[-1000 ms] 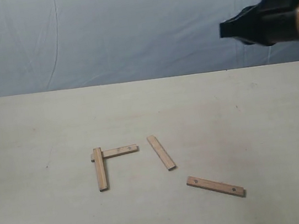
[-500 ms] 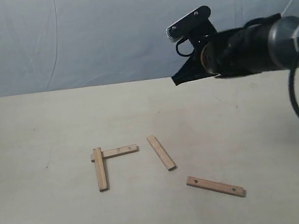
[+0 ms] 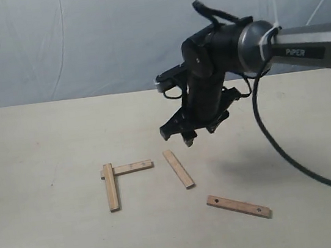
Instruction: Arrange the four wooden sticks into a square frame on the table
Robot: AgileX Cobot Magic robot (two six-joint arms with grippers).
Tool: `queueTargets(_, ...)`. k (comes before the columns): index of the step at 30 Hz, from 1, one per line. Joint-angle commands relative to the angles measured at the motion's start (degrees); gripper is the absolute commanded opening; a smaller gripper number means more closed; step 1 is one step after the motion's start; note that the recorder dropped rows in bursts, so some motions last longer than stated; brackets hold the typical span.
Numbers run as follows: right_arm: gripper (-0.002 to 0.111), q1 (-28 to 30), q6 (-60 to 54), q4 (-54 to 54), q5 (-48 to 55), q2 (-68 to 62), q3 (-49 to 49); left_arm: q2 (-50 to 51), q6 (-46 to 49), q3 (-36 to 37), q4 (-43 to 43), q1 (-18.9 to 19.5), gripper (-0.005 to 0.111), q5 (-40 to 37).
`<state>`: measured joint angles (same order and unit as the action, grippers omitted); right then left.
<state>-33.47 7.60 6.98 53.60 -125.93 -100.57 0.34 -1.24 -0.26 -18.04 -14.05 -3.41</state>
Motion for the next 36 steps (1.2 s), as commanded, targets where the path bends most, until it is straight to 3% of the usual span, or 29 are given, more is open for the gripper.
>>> queueTargets(1,0.055,-1.6,-0.73,-2.89,-2.59,-2.87,-0.38,-0.34,-0.21,0.26,-0.7,0.26,0.0,-0.74)
queueTargets(17,0.055,-2.54,-1.58,-6.98,-8.99,-8.52,-0.38,-0.34,-0.21,0.26,-1.41,0.26,0.0,-0.99)
queueTargets(19,0.047,-2.54,-1.58,-6.98,-8.33,-8.62,-0.38,-0.34,-0.21,0.26,-1.41,0.26,0.0,-0.99)
queueTargets(24,-0.001,-2.54,-1.48,-6.98,-4.31,-8.62,-1.8,-0.34,-0.21,0.26,-1.41,0.26,0.0,-0.99)
queueTargets(29,-0.001,-3.04,1.79,-7.74,1.45,-8.24,-6.65,-0.34,-0.21,0.26,-1.41,0.26,0.0,-0.99)
queueTargets(36,-0.001,-7.47,13.71,-5.77,-0.25,-7.61,-9.47,-0.34,-0.21,0.26,-1.65,0.26,0.0,-0.99)
